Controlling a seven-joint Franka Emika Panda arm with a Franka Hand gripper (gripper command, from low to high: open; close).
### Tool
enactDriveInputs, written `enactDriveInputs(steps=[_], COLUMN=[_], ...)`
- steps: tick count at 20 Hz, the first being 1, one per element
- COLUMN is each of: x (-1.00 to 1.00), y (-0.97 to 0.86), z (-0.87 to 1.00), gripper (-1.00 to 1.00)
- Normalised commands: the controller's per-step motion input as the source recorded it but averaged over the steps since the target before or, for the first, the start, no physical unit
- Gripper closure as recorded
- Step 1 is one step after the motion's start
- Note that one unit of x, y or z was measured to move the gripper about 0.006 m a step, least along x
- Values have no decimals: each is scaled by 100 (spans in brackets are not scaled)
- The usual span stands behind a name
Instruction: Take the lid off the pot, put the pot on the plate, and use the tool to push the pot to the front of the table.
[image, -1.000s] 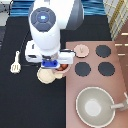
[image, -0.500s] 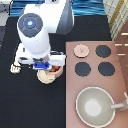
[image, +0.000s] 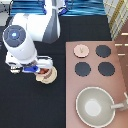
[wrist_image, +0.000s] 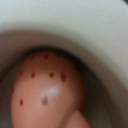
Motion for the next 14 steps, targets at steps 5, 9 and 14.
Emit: enactDriveInputs(steps=[5,9,14], x=[-5,-47,-90], y=[22,18,-2], z=[-64,-57,1], gripper=[100,100,100])
